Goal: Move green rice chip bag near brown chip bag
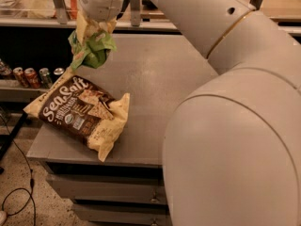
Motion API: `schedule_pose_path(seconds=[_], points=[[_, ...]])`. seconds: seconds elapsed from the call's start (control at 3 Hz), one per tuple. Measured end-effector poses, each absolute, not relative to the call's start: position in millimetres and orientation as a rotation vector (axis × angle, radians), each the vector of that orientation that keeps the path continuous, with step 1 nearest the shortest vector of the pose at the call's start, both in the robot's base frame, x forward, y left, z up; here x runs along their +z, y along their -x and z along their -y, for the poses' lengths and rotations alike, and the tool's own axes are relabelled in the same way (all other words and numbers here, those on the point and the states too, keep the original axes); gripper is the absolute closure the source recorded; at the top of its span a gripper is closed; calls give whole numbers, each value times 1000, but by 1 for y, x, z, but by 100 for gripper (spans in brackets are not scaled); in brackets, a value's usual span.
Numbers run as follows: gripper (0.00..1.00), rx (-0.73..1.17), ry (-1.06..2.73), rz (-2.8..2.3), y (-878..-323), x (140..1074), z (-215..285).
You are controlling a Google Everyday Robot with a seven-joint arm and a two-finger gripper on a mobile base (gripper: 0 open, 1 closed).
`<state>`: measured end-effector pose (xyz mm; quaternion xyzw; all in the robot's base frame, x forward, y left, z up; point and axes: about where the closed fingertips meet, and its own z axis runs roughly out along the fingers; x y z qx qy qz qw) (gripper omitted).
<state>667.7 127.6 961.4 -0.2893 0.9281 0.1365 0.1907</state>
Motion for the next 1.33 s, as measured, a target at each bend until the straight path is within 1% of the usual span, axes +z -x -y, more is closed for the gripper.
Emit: schedule_pose_path(seconds=[1.0,1.33], points=[[12,388,786,-2635,-672,960,-120],[0,384,797,-2642,-673,958,-121]])
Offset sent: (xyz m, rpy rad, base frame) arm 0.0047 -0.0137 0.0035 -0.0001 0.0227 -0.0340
